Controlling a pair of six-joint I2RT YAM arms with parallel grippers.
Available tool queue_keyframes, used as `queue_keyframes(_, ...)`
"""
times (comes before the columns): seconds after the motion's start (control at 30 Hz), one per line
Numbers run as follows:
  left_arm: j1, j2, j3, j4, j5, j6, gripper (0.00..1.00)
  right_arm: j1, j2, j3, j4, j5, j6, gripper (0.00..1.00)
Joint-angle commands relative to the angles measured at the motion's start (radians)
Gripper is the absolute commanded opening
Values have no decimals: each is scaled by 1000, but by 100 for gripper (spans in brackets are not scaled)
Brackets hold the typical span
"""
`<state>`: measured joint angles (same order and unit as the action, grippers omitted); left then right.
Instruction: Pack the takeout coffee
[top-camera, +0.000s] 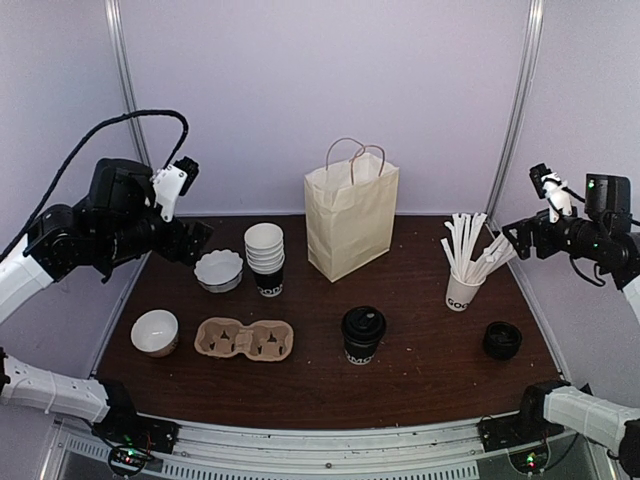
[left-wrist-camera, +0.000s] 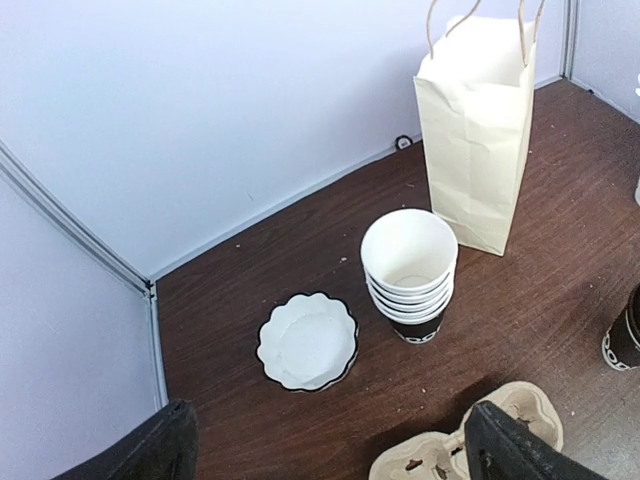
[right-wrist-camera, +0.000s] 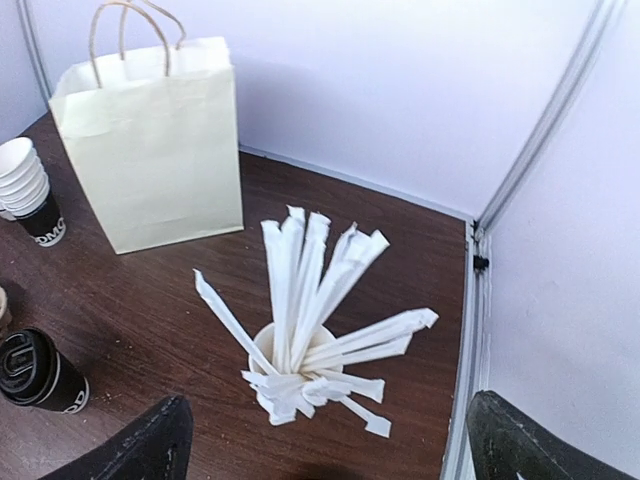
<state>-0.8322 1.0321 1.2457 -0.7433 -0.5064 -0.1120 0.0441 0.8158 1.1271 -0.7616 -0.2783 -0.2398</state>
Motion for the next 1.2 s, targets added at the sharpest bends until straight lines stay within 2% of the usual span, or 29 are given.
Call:
queue_keyframes(0.0, 59, 149, 156, 48, 148, 88, 93, -97, -21, -77, 78, -70, 65, 99)
queue_keyframes(0.13, 61, 356, 337, 54, 236, 145, 84, -146, -16, -122, 125, -97, 68, 99)
queue_keyframes(0.2, 62, 448, 413, 62, 297, 139, 80, -151, -10, -119, 104, -197, 33, 96)
queue_keyframes(0.27, 62, 526, 491, 38, 423, 128, 75, -150, 2, -98, 40, -375, -51, 90)
queue_keyframes(0.3, 63, 555, 511, 39, 484, 124, 73, -149, 11, -86, 9, -457, -94, 88)
queue_keyframes(0.37, 63, 589, 503, 53, 579, 116, 71, -133, 32, -57, -38, -528, -149, 84)
queue_keyframes(0.43, 61, 595, 465, 69, 596, 73, 71, -72, 60, -11, -82, -495, -201, 85)
queue_keyframes(0.53, 63, 563, 404, 67, 608, 65, 76, 105, 142, 88, -173, -370, -301, 89)
queue_keyframes(0.7, 76, 454, 240, 150, 505, 213, 91, 424, 316, 204, -271, -232, -421, 92)
queue_keyframes(0.8, 123, 376, 130, 255, 482, 218, 96, 568, 451, 256, -336, -139, -523, 91)
queue_keyframes(1.0, 172, 255, -42, 392, 426, 152, 97, 703, 685, 373, -344, -55, -552, 93)
queue_keyframes(1.17, 178, 249, -42, 390, 404, 142, 98, 757, 833, 469, -376, -20, -538, 99)
